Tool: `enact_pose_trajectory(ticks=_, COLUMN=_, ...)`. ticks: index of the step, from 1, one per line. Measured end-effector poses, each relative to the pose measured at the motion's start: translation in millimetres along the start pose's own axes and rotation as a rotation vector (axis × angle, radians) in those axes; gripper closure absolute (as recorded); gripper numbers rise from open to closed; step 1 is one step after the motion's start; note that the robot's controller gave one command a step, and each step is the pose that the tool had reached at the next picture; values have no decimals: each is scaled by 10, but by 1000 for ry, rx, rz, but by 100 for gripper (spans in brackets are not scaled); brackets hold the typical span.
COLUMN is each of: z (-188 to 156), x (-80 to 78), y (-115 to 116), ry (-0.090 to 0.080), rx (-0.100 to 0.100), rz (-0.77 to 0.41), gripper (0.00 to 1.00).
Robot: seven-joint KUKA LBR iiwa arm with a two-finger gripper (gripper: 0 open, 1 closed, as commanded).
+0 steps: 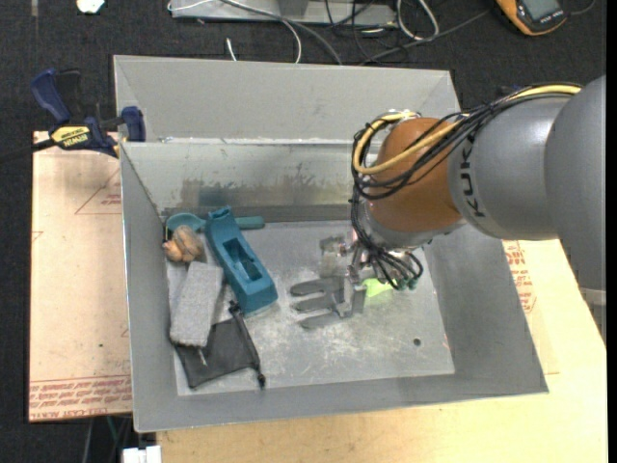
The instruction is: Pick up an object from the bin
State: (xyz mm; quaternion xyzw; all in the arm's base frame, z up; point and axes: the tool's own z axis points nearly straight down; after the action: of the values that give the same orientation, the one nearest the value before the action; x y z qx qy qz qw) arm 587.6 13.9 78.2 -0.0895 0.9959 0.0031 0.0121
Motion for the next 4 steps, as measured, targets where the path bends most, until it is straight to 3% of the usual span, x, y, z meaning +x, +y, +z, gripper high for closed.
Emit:
enact_pose_trajectory(ticks=2, z=-73, x=-3, y=5, ry=-1, rx=0, rz=-1, gripper=100)
enact_pose_trajectory(ticks=4, z=-434, x=-10, y=16, ry=-1, rx=-1, rz=-3, gripper=100)
